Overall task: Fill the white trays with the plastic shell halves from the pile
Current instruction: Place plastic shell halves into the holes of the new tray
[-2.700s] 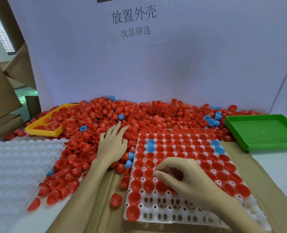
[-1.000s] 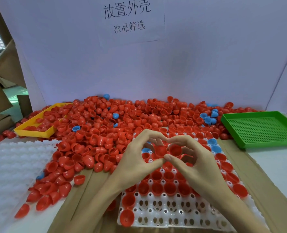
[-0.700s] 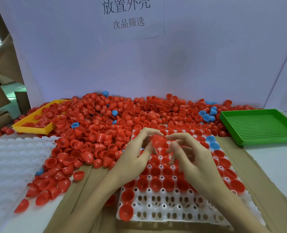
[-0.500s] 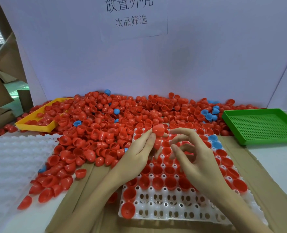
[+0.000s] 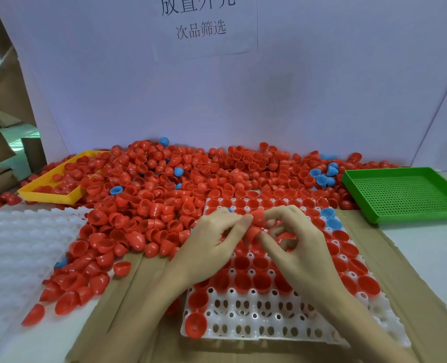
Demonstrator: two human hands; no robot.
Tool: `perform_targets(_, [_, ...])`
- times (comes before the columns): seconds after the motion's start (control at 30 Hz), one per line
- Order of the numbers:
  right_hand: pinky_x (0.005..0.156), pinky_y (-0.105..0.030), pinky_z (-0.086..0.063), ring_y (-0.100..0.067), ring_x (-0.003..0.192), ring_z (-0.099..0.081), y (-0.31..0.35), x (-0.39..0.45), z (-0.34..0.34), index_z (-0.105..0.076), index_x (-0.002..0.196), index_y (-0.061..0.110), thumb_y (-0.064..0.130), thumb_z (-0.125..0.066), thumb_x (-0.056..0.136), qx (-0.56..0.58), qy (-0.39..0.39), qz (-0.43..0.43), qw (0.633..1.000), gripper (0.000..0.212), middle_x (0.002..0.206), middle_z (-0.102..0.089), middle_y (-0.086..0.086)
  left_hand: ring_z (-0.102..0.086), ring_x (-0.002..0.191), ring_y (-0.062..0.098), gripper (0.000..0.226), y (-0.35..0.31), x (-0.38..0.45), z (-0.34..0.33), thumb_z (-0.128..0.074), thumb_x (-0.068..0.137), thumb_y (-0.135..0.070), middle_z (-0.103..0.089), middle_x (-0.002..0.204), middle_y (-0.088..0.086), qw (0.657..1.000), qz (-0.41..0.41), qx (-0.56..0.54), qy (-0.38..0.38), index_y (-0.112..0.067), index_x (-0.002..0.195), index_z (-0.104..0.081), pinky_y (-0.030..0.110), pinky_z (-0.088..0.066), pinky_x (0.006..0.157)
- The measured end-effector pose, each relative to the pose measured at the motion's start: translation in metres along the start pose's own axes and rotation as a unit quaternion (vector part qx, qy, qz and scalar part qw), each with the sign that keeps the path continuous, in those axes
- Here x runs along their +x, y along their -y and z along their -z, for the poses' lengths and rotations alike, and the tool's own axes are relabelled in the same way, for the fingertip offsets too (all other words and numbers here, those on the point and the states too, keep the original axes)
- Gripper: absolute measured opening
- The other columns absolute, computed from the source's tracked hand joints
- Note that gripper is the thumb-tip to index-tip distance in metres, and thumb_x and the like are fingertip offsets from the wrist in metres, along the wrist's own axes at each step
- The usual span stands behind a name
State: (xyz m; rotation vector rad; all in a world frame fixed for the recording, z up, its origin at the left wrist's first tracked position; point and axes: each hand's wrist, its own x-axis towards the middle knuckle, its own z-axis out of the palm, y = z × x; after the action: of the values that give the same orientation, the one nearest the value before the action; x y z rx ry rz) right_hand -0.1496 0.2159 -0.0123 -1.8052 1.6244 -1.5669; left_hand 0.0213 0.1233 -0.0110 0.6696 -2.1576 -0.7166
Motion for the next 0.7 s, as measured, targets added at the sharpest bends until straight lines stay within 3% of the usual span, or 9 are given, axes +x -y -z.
perform_targets(0.1, [0.061,-0.034,-0.059,-0.019,0.082,-0.071,0.002,-0.001,0.005,-0.070,0.104,0.035,0.018,-0.073,0.095,0.027,0.068,-0.007,0.997,0.019,0.101,-0.068,0.008,-0.064,0.088,0.015,0.057,0.008,0.004,0.011,-0.032,0.112,-0.047,-0.068,0.081,-0.011,0.997,0.010,0.007,-0.075,-0.023,0.083,-0.075,0.019,-0.044,0.086])
perform_targets(0.17, [0.066,-0.042,-0.061,-0.020,0.081,-0.072,0.005,-0.004,0.005,-0.070,0.105,0.034,0.014,-0.071,0.097,0.034,0.148,-0.017,0.988,0.021,0.099,-0.071,0.006,-0.067,0.091,0.014,0.059,0.012,0.005,0.018,-0.030,0.113,-0.044,-0.071,0.086,-0.015,0.994,0.037,-0.005,-0.103,-0.023,0.086,-0.078,0.019,-0.045,0.087])
perform_targets(0.33, [0.070,-0.023,-0.055,-0.014,0.082,-0.065,0.015,-0.016,-0.004,-0.074,0.107,0.030,0.021,-0.070,0.097,-0.001,0.293,0.005,0.956,0.014,0.092,-0.069,0.012,-0.067,0.093,0.010,0.057,0.021,0.004,0.020,-0.033,0.114,-0.039,-0.073,0.086,-0.023,0.993,0.059,0.015,-0.097,-0.024,0.082,-0.077,0.023,-0.047,0.090])
perform_targets(0.47, [0.071,-0.016,-0.051,-0.008,0.085,-0.064,0.020,-0.018,-0.003,-0.077,0.107,0.029,0.033,-0.072,0.095,-0.045,0.324,0.018,0.945,0.014,0.095,-0.067,0.016,-0.068,0.095,0.011,0.058,0.025,0.005,0.017,-0.033,0.114,-0.040,-0.074,0.085,-0.015,0.994,0.051,0.034,-0.089,-0.023,0.081,-0.077,0.030,-0.050,0.092])
perform_targets(0.7, [0.077,-0.025,-0.056,-0.009,0.090,-0.064,0.022,-0.020,-0.005,-0.076,0.103,0.034,0.051,-0.074,0.092,-0.050,0.342,0.034,0.938,0.020,0.098,-0.066,0.015,-0.070,0.084,0.006,0.062,0.030,0.006,0.019,-0.031,0.113,-0.044,-0.074,0.078,-0.011,0.984,0.078,0.077,-0.141,-0.022,0.075,-0.075,0.040,-0.054,0.091])
